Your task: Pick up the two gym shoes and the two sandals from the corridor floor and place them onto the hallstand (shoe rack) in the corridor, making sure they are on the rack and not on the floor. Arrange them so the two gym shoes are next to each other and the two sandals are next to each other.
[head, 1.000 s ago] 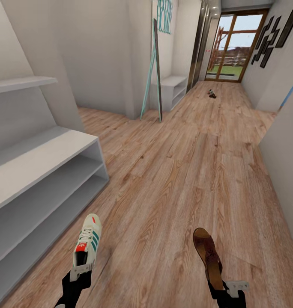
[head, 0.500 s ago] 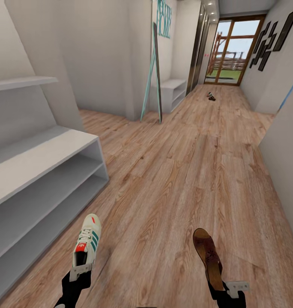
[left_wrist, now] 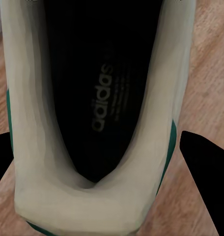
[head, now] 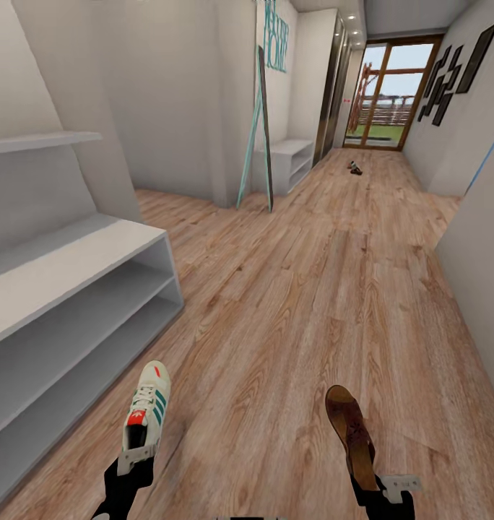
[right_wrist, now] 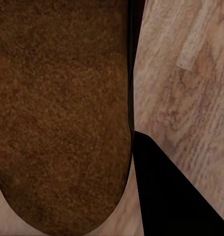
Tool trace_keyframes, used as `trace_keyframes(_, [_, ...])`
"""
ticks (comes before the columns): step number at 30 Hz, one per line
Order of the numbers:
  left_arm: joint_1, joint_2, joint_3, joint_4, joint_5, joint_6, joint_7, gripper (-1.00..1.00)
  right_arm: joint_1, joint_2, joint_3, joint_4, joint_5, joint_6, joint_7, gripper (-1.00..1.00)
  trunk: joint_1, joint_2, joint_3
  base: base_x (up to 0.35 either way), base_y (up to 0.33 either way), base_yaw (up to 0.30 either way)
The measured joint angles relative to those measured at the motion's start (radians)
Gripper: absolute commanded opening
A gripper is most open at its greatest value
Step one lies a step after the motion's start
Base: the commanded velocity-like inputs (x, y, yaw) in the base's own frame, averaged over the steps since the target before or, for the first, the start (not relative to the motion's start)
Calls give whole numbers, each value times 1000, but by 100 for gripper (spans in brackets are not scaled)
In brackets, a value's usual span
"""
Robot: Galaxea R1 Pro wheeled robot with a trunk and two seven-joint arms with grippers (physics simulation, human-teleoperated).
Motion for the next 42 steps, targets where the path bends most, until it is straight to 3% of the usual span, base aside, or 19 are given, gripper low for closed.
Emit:
trace_keyframes(14, [0,-2,0,-5,-1,0,13,-100,0,0,0,0,0,-1,0,-100,0,0,22,8,-14,36])
trace_keyframes(42, [0,0,3,-5,2,0,14,-100,0,0,0,0,0,-1,0,-100,0,0,55,165,-204,199])
